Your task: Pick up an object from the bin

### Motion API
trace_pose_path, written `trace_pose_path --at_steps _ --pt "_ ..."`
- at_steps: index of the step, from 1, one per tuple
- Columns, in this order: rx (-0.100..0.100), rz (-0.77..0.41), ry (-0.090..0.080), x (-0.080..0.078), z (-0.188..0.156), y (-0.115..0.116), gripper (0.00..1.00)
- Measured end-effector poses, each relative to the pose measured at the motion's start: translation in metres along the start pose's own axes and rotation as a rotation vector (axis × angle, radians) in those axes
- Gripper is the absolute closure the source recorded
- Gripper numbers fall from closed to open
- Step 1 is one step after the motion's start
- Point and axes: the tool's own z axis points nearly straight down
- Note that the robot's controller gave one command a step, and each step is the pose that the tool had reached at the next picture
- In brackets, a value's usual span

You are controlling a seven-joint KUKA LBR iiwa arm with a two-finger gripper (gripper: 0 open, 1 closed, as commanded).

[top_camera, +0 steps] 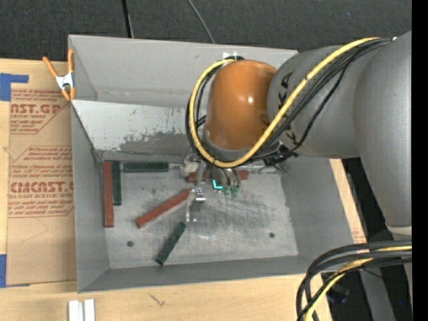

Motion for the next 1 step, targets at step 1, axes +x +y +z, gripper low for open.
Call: trace_pose_path --at_steps 1 --pt "-0.001 0.001 -0.008 -0.0019 -0.0046 -0.0006 0.0"
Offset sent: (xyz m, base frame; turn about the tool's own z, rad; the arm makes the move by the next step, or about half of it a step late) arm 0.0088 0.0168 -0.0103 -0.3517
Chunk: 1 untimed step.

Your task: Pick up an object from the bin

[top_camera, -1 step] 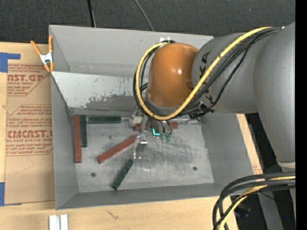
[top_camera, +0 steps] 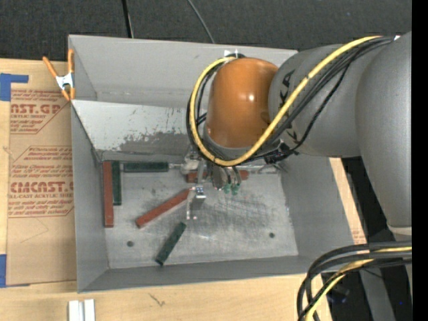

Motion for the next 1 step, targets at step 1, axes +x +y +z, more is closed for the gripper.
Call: trace_pose_path --at_steps 1 --pt "0.002 -0.174 -0.002 -0.0036 0.0068 0.0085 0.0"
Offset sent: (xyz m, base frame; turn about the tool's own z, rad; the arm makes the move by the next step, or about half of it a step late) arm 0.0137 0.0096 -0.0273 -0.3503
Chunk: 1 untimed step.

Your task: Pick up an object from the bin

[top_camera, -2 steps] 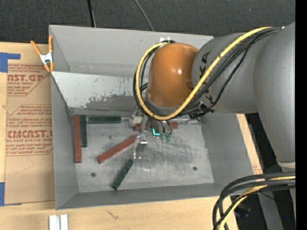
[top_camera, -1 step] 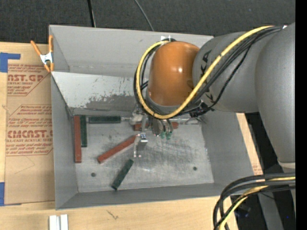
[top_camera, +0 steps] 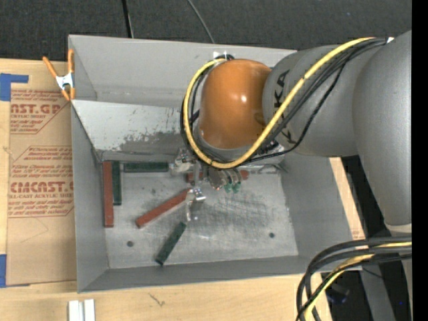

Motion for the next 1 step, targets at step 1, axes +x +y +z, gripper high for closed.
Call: trace_pose_path --at_steps 1 --pt "-0.001 -0.178 0.001 -0.0105 0.0221 0.0001 0.0"
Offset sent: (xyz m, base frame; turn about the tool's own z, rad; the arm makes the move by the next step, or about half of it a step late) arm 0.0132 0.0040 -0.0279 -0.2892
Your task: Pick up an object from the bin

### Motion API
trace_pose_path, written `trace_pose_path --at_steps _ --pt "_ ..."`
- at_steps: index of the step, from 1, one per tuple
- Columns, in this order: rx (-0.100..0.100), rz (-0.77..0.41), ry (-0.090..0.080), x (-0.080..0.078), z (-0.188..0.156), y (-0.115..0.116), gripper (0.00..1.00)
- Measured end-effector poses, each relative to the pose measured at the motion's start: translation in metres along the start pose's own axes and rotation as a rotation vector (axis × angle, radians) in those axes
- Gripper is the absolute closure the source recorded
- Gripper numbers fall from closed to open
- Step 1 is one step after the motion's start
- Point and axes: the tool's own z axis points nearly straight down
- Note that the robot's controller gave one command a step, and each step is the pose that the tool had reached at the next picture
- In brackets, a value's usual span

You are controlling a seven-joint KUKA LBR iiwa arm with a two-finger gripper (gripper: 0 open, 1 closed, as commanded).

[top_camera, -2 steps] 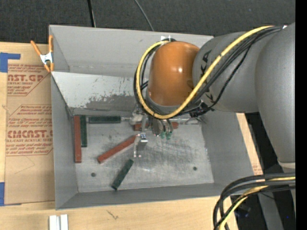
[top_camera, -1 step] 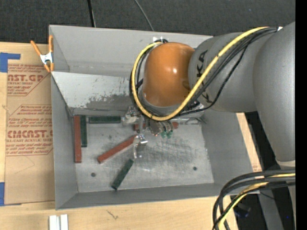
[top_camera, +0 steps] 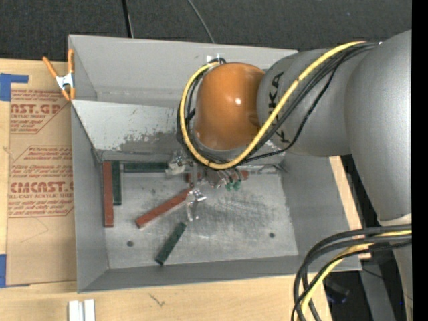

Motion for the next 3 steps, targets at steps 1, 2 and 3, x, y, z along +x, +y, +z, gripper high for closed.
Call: trace_pose_path --at_steps 1,2,3 --pt "0.0 -0.113 -0.001 -0.004 0.006 0.002 0.0" --pt "0.003 -0.186 -0.002 -0.013 0.054 0.003 0.0" --pt "0.007 -0.331 -0.019 -0.019 0.064 0.007 1.0"
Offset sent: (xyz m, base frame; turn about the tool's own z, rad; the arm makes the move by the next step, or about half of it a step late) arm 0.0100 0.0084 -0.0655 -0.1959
